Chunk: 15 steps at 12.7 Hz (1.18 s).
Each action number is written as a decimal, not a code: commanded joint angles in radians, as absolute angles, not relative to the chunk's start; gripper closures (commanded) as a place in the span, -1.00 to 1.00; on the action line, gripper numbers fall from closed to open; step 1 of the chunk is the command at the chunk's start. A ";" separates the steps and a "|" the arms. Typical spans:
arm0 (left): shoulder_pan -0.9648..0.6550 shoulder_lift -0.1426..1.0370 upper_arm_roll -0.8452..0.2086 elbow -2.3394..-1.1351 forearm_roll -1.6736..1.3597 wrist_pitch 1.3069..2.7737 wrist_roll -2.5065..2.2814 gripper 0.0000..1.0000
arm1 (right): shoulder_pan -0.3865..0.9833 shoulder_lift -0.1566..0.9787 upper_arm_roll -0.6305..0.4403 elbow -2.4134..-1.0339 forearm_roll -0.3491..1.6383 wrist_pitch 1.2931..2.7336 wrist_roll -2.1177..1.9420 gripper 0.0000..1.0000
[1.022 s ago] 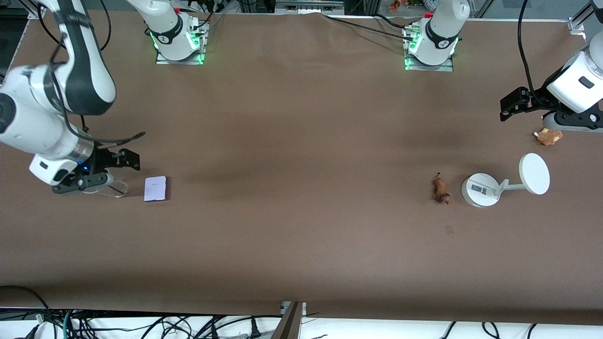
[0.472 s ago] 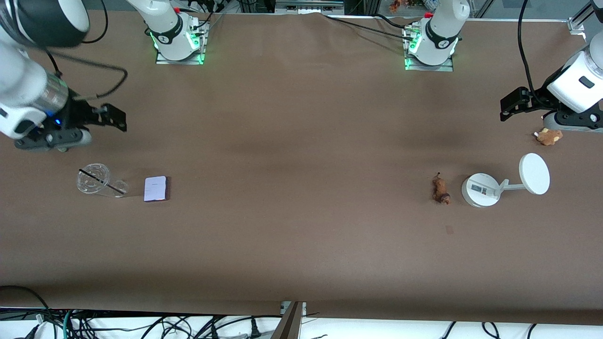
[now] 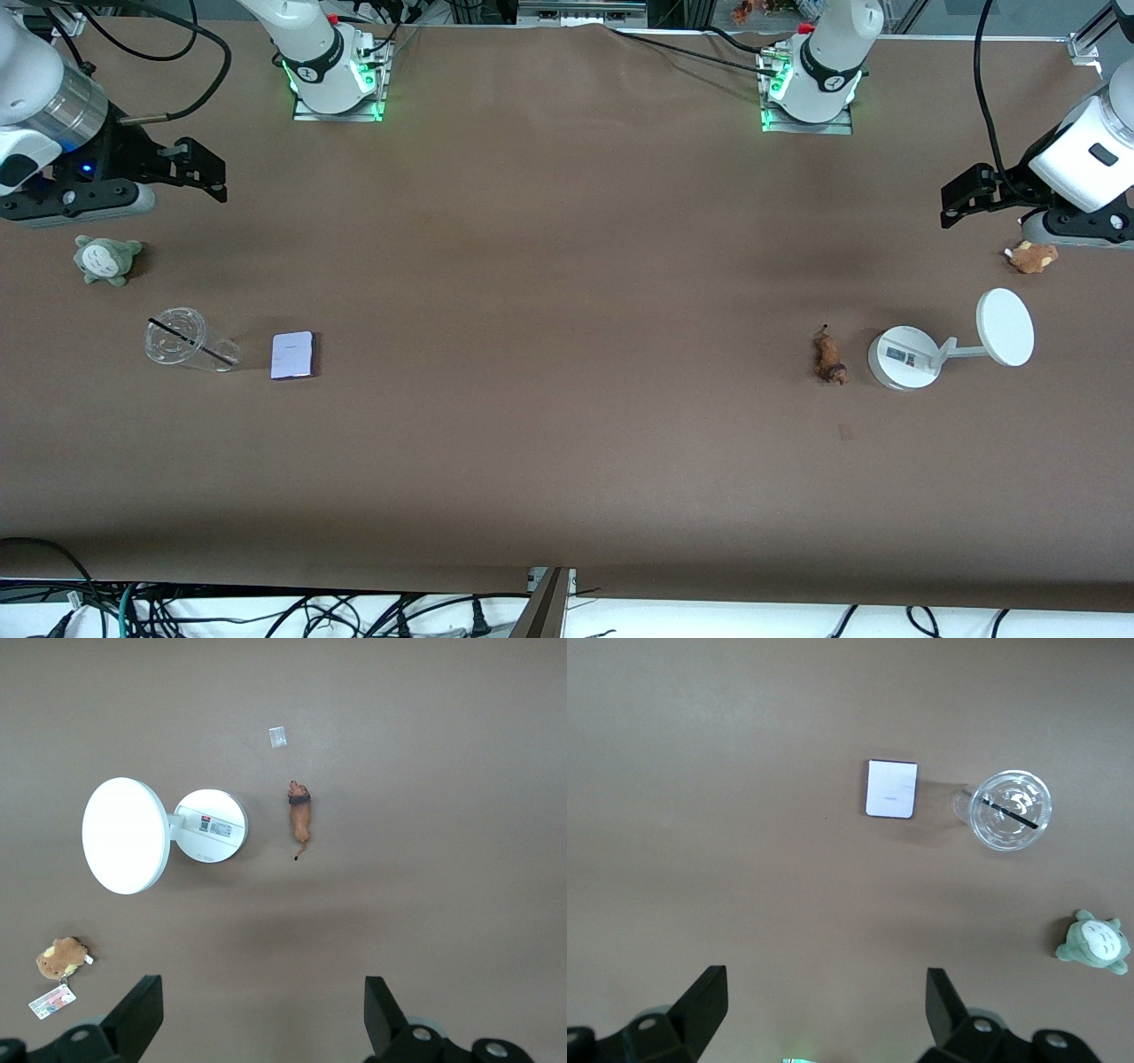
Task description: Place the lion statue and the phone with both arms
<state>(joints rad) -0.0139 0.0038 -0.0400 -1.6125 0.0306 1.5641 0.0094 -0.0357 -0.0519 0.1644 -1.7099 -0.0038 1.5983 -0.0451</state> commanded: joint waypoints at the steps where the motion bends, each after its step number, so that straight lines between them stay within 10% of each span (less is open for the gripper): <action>1: -0.017 0.017 -0.038 -1.580 0.008 1.540 0.034 -1.00 | 0.020 -0.057 0.105 -1.709 0.015 1.568 -0.037 -0.98; 15: -0.017 0.017 -0.041 -1.582 0.008 1.540 0.034 -1.00 | 0.051 -0.015 0.080 -1.612 0.018 1.453 -0.034 -0.99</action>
<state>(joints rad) -0.0150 0.0038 -0.0439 -1.6124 0.0306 1.5640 0.0094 0.0406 -0.0300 0.0889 -1.6451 0.0036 1.4651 -0.0438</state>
